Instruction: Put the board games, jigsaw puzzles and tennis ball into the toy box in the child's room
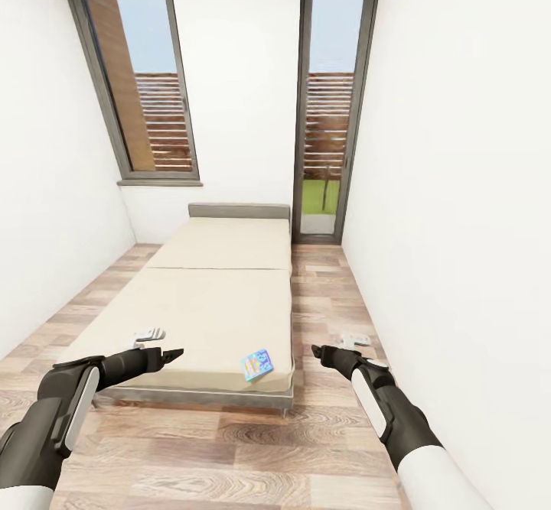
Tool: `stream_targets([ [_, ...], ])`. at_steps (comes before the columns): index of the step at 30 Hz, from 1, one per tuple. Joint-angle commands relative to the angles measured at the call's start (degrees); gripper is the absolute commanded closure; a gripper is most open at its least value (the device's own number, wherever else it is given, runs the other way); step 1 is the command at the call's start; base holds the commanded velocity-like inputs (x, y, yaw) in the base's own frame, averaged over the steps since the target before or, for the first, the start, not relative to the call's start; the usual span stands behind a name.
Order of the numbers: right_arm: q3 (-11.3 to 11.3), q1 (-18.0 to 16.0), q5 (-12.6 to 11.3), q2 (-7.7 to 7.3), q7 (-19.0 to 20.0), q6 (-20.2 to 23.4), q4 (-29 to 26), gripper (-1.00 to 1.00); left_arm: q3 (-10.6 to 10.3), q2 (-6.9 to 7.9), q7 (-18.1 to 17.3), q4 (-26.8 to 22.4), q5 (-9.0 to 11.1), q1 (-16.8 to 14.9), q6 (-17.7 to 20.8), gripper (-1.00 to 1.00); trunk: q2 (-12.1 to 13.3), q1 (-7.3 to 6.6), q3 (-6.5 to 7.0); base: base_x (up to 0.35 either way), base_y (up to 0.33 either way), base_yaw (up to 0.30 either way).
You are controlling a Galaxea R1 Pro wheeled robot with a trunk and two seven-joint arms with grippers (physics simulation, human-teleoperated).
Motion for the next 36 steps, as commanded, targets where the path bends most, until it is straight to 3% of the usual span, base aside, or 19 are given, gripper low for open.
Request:
stream_targets([
  [1, 0.02, -0.04, -0.24, 0.0, -0.09, 0.27, -0.08, -1.0, 0.07, -0.01, -0.12, -0.03, 0.17, -0.06, 0.45, -1.0, -0.13, 0.04, -0.13, 0.0, 0.0, 0.0],
  [36, 0.02, -0.04, -0.38, 0.0, -0.09, 0.27, -0.08, -1.0, 0.08, -0.01, -0.07, -0.01, 0.17, -0.06, 0.45, -1.0, -0.13, 0.04, -0.13, 0.0, 0.019, 0.0],
])
